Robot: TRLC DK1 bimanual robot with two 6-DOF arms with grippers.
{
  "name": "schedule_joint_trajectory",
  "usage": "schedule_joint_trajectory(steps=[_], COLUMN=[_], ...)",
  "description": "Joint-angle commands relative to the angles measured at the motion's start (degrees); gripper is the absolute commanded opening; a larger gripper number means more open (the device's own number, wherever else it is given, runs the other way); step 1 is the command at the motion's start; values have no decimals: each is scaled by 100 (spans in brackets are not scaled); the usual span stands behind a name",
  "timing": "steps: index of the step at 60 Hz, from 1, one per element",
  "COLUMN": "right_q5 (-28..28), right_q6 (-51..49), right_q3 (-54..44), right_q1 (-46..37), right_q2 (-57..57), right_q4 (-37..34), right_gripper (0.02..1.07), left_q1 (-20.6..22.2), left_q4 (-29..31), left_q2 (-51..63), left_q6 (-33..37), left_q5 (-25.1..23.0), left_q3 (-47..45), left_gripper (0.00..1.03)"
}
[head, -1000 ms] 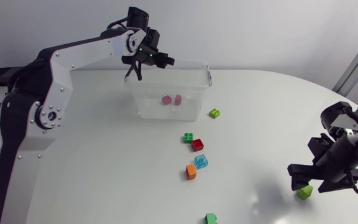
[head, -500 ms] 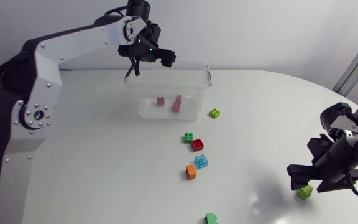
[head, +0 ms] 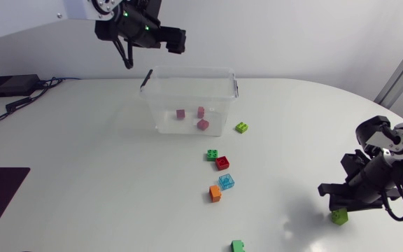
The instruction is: Place the duplo bricks in the container
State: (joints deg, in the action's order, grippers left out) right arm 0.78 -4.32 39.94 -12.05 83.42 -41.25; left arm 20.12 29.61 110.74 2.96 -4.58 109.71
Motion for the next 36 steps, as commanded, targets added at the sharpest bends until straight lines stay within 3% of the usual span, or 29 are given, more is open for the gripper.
schedule_joint_trajectory(steps=[1,19,36], right_q5=[-42,-51,-69], right_q6=[54,71,555], right_q3=[-180,66,1051], right_q1=[36,151,1118], right_q2=[-124,-651,-862], right_q4=[47,-225,-375], right_gripper=[30,29,29], left_q1=[18,168,502], left_q4=[-43,-60,-113], left_q2=[-448,-1740,-2592], left_q6=[-120,55,460], left_q5=[1,10,-25], left_q3=[-398,-2068,-3562], left_gripper=[95,95,95])
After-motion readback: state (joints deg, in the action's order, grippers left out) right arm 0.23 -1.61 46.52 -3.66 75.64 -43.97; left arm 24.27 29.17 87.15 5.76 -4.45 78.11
